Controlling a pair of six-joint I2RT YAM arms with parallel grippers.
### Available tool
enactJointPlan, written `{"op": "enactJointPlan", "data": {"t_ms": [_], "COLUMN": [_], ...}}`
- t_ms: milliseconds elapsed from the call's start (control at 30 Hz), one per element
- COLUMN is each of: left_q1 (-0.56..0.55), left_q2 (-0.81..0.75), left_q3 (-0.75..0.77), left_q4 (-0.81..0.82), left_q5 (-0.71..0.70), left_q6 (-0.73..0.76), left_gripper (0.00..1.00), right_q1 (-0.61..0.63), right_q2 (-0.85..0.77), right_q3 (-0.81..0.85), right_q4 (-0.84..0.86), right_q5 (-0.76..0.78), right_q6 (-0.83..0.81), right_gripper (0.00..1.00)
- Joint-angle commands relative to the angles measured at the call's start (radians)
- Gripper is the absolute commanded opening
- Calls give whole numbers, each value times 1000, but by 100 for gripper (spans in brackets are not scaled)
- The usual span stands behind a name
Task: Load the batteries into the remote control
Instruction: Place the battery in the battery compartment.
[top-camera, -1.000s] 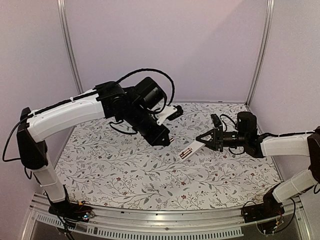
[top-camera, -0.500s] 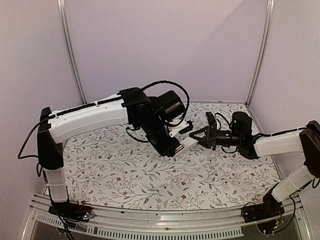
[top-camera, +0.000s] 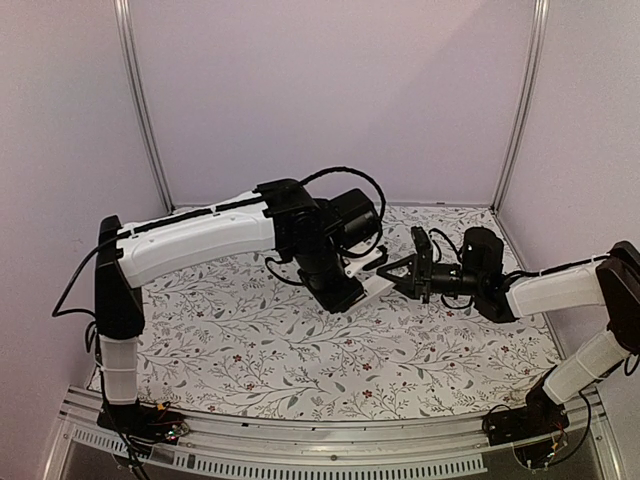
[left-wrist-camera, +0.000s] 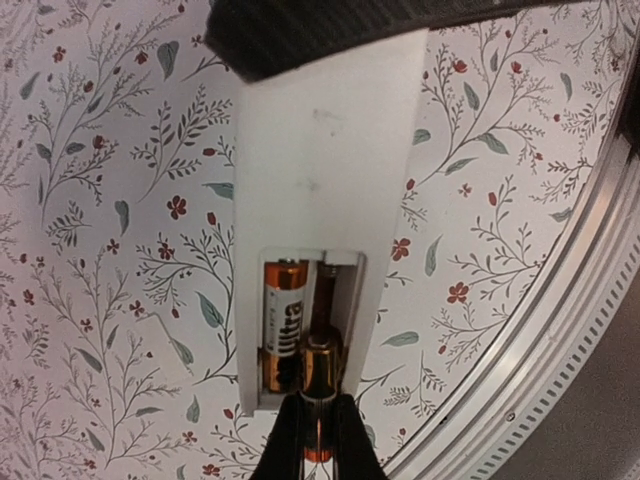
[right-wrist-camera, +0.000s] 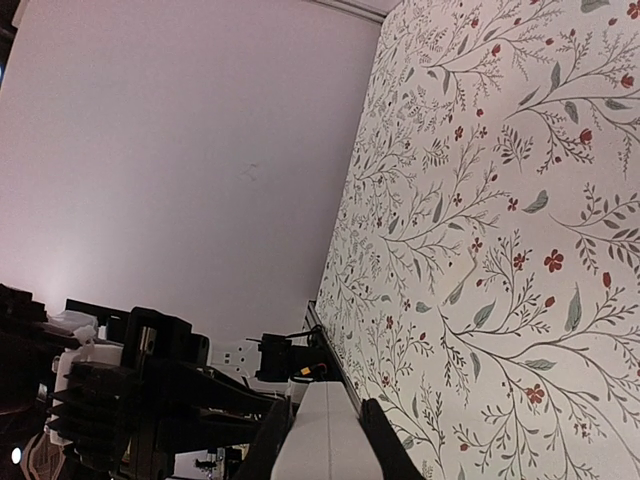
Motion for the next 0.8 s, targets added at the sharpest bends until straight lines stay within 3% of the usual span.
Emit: {"op": "enactJointPlan", "data": {"t_ms": [0,767], "left_q1": [-8,-13], "left_q2": [31,109], "left_q3": [30,142], "left_q4": [-32,-57], "left_q5": [-23,-50], "left_q6": [11,26], "left_gripper": [4,11], "right_q1": [14,35], "right_q2": [7,20], "right_q3": [-12,-24], "right_q4": [45,87], "right_q5": [4,7], "right_q6": [13,35], "right_gripper": [0,0]}}
